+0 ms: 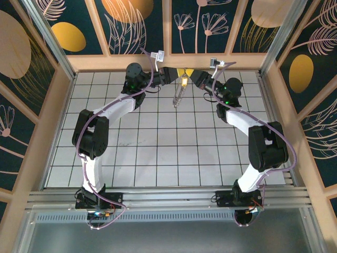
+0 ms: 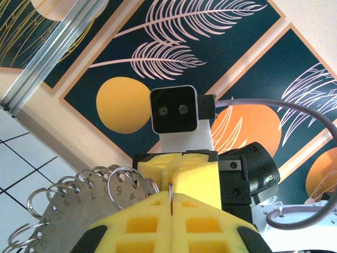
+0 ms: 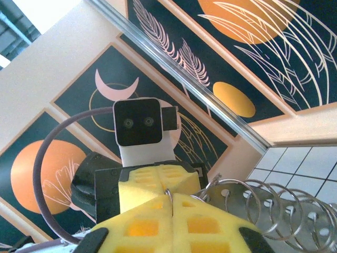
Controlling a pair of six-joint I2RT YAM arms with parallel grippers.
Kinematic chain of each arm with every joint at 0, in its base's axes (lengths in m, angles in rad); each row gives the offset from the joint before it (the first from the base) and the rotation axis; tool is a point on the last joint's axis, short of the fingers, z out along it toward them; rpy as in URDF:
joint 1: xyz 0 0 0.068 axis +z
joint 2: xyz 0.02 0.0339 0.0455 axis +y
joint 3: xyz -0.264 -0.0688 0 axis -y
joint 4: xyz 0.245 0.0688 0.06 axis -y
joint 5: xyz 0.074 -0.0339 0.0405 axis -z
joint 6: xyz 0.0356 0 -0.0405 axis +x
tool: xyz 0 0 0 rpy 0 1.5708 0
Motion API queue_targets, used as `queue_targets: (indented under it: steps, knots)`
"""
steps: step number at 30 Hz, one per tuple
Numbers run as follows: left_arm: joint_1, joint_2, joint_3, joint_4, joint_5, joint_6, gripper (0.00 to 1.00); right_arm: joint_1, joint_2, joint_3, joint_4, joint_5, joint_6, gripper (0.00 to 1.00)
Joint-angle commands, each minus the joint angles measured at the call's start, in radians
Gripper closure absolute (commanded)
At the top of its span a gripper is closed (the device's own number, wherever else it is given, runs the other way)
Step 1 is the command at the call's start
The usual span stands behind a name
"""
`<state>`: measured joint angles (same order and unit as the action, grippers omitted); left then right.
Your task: Put the keys on the keyring
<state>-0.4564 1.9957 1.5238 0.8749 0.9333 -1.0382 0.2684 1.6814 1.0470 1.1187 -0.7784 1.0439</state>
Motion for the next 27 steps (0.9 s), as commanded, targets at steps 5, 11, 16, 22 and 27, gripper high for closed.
queue_targets:
  steps: [5, 11, 16, 22, 27]
  knots:
    - [-0.003, -0.032, 0.014, 0.062, -0.004, -0.007, 1.00, 0.008, 0.007, 0.020, 0.027, -0.024, -0.030, 1.00]
    - [0.004, -0.033, 0.021, 0.020, -0.004, 0.041, 0.83, -0.034, 0.028, 0.067, -0.063, -0.089, -0.110, 1.00]
    - [0.040, -0.041, 0.052, -0.119, 0.000, 0.159, 0.69, -0.101, 0.078, 0.155, -0.188, -0.253, -0.205, 1.00]
    - [0.073, -0.029, 0.141, -0.333, 0.052, 0.313, 0.64, -0.149, 0.119, 0.279, -0.441, -0.411, -0.409, 1.00]
    - [0.076, 0.026, 0.254, -0.491, 0.113, 0.399, 0.64, -0.151, 0.167, 0.426, -0.755, -0.513, -0.642, 1.00]
